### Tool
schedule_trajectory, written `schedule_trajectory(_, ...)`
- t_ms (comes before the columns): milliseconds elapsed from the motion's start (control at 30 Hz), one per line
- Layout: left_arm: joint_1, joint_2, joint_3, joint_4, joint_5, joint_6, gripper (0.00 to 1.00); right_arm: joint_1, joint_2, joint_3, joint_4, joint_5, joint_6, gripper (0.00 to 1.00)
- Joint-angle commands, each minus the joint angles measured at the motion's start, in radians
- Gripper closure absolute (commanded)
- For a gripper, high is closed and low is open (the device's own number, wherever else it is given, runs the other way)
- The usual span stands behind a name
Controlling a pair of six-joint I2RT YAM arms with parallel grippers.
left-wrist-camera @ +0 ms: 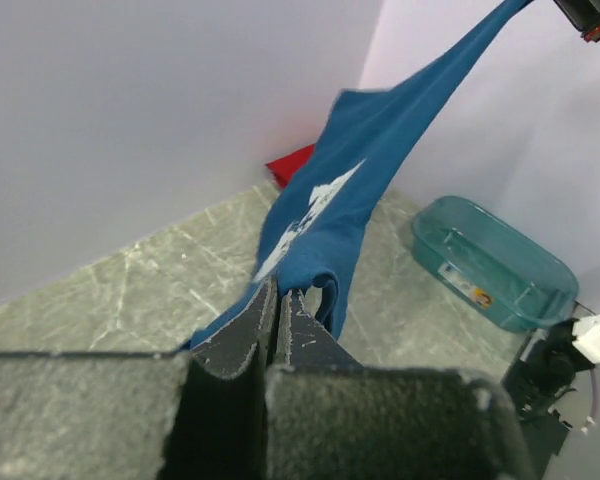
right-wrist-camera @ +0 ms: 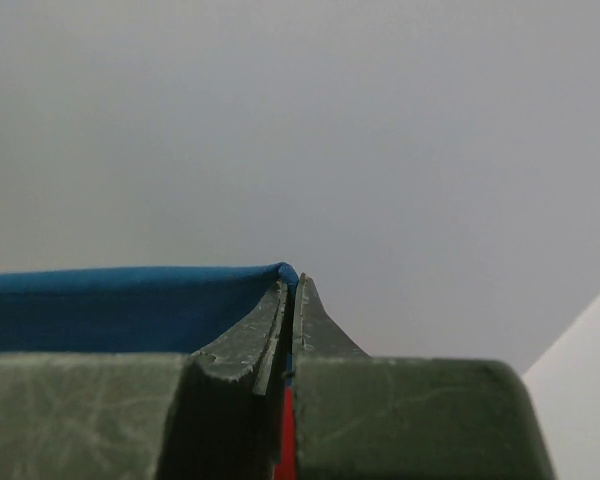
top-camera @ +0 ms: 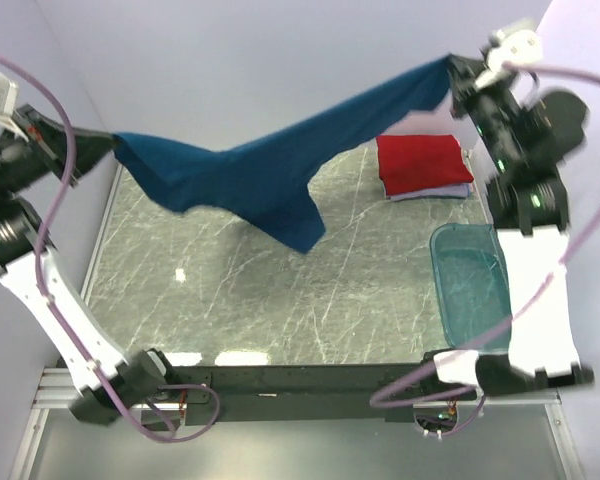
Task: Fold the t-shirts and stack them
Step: Flatten the tshirt out
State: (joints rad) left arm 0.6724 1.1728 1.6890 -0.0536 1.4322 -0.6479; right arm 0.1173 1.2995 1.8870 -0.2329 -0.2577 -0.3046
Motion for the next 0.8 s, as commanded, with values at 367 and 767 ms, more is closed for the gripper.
schedule_trajectory(367,0.027,-0.029,0.261,0.192,0.258,-0.476,0.99,-0.007,-0.280,-0.016,0.214,0.149,-0.149,1.00)
schedule_trajectory(767,0.026,-0.137,-0.283,0.357,0.212,-0.524,0.99,0.008,0.076,-0.094,0.296,-0.052,-0.156,1.00)
